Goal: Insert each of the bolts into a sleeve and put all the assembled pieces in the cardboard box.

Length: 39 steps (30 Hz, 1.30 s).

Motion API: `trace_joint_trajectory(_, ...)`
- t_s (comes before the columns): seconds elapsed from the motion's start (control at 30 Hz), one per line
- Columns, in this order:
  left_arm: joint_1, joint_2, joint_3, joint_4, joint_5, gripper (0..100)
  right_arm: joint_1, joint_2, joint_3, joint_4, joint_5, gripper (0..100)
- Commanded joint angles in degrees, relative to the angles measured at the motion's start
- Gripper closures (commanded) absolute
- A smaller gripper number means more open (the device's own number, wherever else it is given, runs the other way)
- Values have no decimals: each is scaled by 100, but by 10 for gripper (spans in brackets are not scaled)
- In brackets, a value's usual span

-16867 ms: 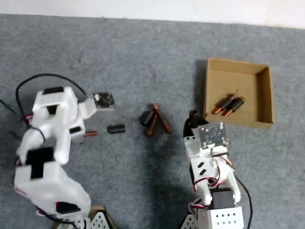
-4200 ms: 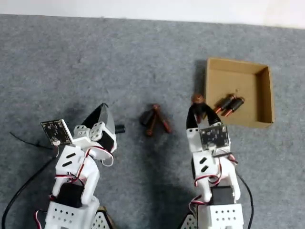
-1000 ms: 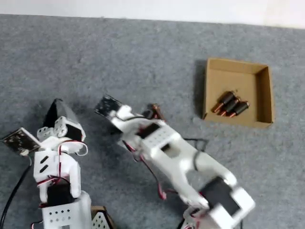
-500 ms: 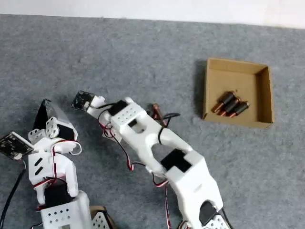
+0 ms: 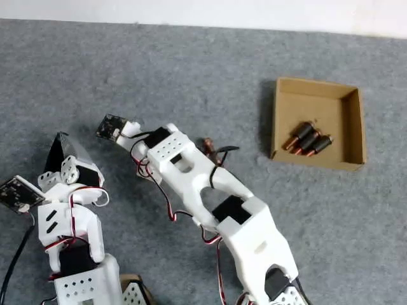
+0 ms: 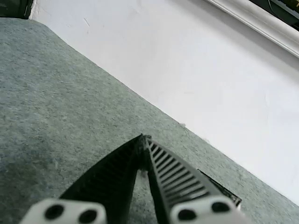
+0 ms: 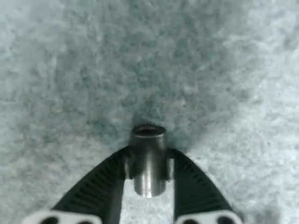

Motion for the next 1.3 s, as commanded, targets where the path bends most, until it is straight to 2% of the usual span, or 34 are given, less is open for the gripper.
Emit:
trace_joint_trajectory(0.0,-66,-31,136,-123,0,989,-110,92,-4,66,53,995)
trace_joint_trajectory(0.23,-66,-31,136,-123,0,989,13,40,-31,75,-26,995)
trace_joint_trajectory(0.43,-57,-31,136,-132,0,989,769,-1121,75,110,-1046,995)
trace_joint_trajectory(0.57,-40,-31,136,-132,0,989,1165,-1903,778,-119,-1187,995)
trace_joint_trajectory(0.87,-40,-31,136,-132,0,989,1798,-3943,2976,-1209,-1196,995)
trace_joint_trajectory(1.13,136,-22,136,-132,0,989,2387,-6290,5833,-2747,-1204,995)
trace_joint_trajectory(1.27,259,-22,136,-132,0,989,2642,-7477,7090,-3178,-1204,995)
